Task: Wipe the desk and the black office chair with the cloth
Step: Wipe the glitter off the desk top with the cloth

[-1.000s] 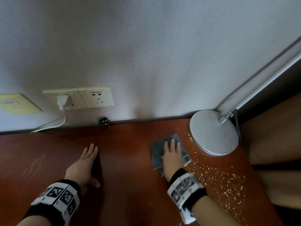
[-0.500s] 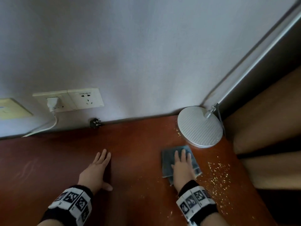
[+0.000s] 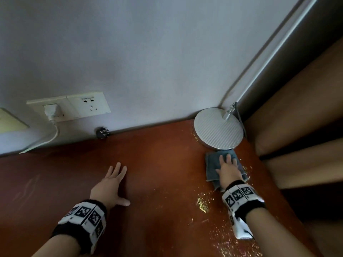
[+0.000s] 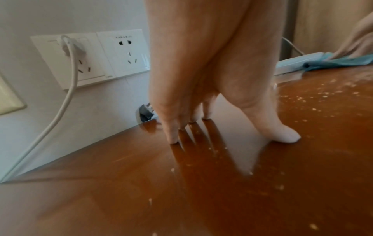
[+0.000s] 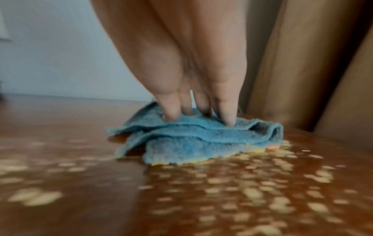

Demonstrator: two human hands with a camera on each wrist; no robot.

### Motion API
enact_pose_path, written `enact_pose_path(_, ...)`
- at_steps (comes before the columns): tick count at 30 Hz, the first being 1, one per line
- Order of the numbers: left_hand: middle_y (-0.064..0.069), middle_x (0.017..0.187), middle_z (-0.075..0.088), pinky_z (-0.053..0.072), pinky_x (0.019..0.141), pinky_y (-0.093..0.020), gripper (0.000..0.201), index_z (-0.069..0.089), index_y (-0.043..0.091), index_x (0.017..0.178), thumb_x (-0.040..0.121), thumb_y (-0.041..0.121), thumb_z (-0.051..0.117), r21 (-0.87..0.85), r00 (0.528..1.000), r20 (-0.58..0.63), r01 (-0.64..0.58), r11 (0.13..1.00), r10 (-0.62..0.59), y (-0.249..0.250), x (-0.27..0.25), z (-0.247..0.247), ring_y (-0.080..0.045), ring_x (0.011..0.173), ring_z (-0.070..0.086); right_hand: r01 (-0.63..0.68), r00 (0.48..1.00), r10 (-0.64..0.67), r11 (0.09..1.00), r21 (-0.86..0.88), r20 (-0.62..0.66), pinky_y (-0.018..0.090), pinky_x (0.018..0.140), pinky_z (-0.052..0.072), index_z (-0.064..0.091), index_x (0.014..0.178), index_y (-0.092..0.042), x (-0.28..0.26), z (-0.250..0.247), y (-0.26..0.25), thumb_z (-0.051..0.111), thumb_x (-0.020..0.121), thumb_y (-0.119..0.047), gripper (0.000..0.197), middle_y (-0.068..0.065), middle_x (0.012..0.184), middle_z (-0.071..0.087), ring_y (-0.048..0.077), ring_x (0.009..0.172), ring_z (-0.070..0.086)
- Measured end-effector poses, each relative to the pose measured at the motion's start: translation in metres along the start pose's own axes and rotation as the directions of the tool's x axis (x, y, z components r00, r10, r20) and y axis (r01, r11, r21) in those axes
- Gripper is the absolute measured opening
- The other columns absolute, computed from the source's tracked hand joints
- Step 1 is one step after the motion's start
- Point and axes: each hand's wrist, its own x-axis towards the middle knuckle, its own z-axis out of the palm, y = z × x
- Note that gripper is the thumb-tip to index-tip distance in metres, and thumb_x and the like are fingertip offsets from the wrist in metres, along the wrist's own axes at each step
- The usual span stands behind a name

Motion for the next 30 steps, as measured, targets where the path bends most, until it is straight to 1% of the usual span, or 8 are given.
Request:
enact_pose_path(4, 0.001, 0.155, -0.027, 0.018, 0.118, -0.036, 0.12, -0.014, 0.02, 0.15, 0.074, 0.048, 0.074, 0.038, 0.999, 0.005, -0.044, 0.998, 0.044, 0.019, -0.003, 0.009, -0.018, 0.145, -0.017, 0.368, 0.928, -0.347, 0.908, -0.201, 0.133, 0.05, 0.117, 0.003, -0.007, 0.149, -0.011, -0.047, 0.034, -0.082, 0.043, 0.097, -0.029, 0.075, 0.014, 0.156, -0.015, 0.034, 0.143, -0.014)
enact_pose_path(7, 0.001, 0.155, -0.027, 0.018, 0.118, -0.035, 0.12, -0.015, 0.015, 0.15, 0.075, 0.047, 0.074, 0.033, 0.999, 0.011, -0.049, 0.998, 0.049, 0.025, -0.003, 0.009, -0.017, 0.145, -0.017, 0.531, 0.844, -0.506, 0.834, -0.149, 0.176, 0.042, 0.118, -0.003, -0.005, 0.15, -0.01, -0.082, 0.068, -0.123, 0.05, 0.095, -0.02, 0.078, 0.01, 0.156, -0.017, 0.03, 0.142, -0.02)
enact_pose_path(9, 0.002, 0.155, -0.028, 0.019, 0.118, -0.035, 0.118, -0.015, 0.016, 0.15, 0.077, 0.047, 0.072, 0.029, 0.999, 0.015, -0.049, 0.998, 0.049, 0.024, -0.006, 0.008, -0.016, 0.145, -0.017, 0.503, 0.862, -0.489, 0.859, -0.098, 0.134, 0.041, 0.118, -0.001, -0.003, 0.15, -0.012, -0.073, 0.075, -0.116, 0.048, 0.097, -0.018, 0.074, 0.007, 0.156, -0.017, 0.027, 0.143, -0.018)
enact_pose_path(13, 0.005, 0.154, -0.027, 0.021, 0.117, -0.033, 0.112, -0.014, 0.017, 0.15, 0.08, 0.047, 0.069, 0.019, 0.998, 0.001, -0.058, 0.998, 0.058, 0.024, -0.016, 0.014, -0.013, 0.145, -0.017, 0.207, 0.978, -0.207, 0.975, -0.075, 0.009, 0.052, 0.115, 0.015, -0.002, 0.15, -0.017, -0.026, 0.048, -0.039, 0.037, 0.1, -0.029, 0.065, 0.01, 0.157, -0.013, 0.029, 0.144, -0.01)
enact_pose_path(16, 0.006, 0.154, -0.027, 0.023, 0.117, -0.032, 0.112, -0.015, 0.019, 0.15, 0.08, 0.047, 0.069, 0.024, 0.997, -0.004, -0.075, 0.997, 0.075, 0.026, -0.024, 0.02, -0.012, 0.145, -0.016, 0.079, 0.997, -0.079, 0.997, -0.024, 0.011, 0.051, 0.113, 0.023, 0.002, 0.151, -0.017, -0.011, 0.019, 0.003, 0.038, 0.1, -0.025, 0.063, 0.007, 0.158, -0.008, 0.029, 0.145, -0.005)
enact_pose_path(21, 0.008, 0.154, -0.026, 0.026, 0.116, -0.031, 0.111, -0.014, 0.02, 0.15, 0.08, 0.045, 0.069, 0.014, 0.996, -0.012, -0.087, 0.996, 0.088, 0.026, -0.03, 0.025, -0.011, 0.145, -0.015, 0.298, 0.955, -0.298, 0.954, -0.031, -0.001, 0.06, 0.113, 0.014, 0.006, 0.151, -0.02, -0.023, 0.033, -0.047, 0.044, 0.096, -0.012, 0.067, 0.005, 0.158, -0.009, 0.029, 0.144, -0.009)
enact_pose_path(24, 0.008, 0.155, -0.026, 0.025, 0.117, -0.032, 0.11, -0.013, 0.02, 0.15, 0.081, 0.045, 0.069, 0.002, 0.996, -0.02, -0.087, 0.996, 0.087, 0.024, -0.032, 0.027, -0.01, 0.145, -0.015, 0.492, 0.869, -0.493, 0.853, -0.176, 0.044, 0.049, 0.117, 0.004, 0.001, 0.15, -0.014, -0.042, 0.054, -0.099, 0.043, 0.097, -0.009, 0.068, 0.009, 0.157, -0.011, 0.031, 0.144, -0.012)
enact_pose_path(30, 0.008, 0.156, -0.022, 0.021, 0.118, -0.034, 0.106, -0.008, 0.023, 0.151, 0.081, 0.043, 0.069, -0.086, 0.996, -0.033, -0.082, 0.993, 0.08, 0.029, -0.017, 0.017, -0.01, 0.145, -0.014, 0.475, 0.874, -0.484, 0.844, -0.249, 0.027, 0.04, 0.119, 0.005, -0.002, 0.148, -0.003, -0.033, 0.065, -0.131, 0.038, 0.1, -0.012, 0.064, 0.015, 0.156, -0.013, 0.032, 0.143, -0.013)
